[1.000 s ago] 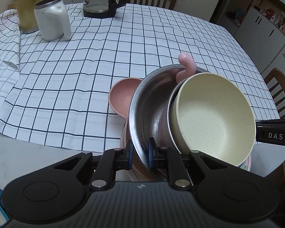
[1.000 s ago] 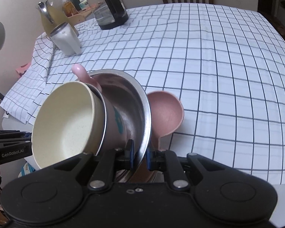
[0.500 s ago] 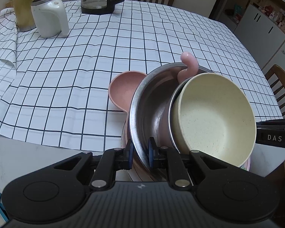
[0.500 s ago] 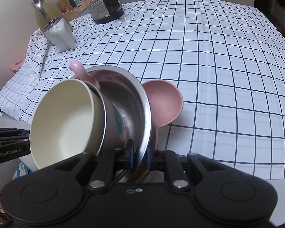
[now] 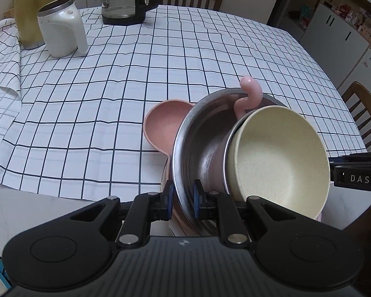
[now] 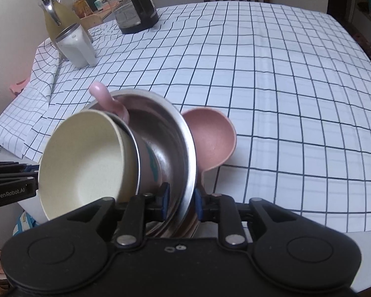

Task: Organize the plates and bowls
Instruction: 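Lift the steel bowl with nested bowls and carry it over the plate stack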

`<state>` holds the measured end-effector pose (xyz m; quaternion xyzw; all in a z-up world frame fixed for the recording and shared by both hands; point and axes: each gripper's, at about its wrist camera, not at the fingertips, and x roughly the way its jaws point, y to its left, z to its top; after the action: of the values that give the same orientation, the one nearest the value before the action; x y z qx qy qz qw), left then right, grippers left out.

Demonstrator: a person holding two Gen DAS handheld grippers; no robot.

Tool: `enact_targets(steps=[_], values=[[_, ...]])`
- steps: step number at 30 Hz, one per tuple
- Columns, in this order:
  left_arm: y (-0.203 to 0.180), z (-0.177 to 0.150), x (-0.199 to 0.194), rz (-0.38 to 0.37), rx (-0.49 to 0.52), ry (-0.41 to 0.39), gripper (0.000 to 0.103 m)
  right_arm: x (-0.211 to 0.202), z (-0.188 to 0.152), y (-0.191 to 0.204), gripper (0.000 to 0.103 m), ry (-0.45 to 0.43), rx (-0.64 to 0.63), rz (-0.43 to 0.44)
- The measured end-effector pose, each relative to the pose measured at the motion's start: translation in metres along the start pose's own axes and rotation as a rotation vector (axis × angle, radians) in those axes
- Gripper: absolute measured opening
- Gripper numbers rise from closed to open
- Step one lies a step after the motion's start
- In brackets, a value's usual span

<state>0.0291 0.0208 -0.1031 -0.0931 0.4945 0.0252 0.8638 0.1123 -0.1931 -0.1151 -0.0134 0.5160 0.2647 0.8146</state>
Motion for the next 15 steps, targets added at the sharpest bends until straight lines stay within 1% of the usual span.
enact_targets(steps=[7,15], values=[[0.002,-0.003,-0.004,-0.017,0.024,-0.014,0.015,-0.009,-0.001,-0.004,0.030,-0.027,0.038,-0.040],[0.002,-0.009,-0.022,-0.023,0.062,-0.063,0.016,-0.037,-0.012,0.004,0.035,-0.105,0.051,-0.051]])
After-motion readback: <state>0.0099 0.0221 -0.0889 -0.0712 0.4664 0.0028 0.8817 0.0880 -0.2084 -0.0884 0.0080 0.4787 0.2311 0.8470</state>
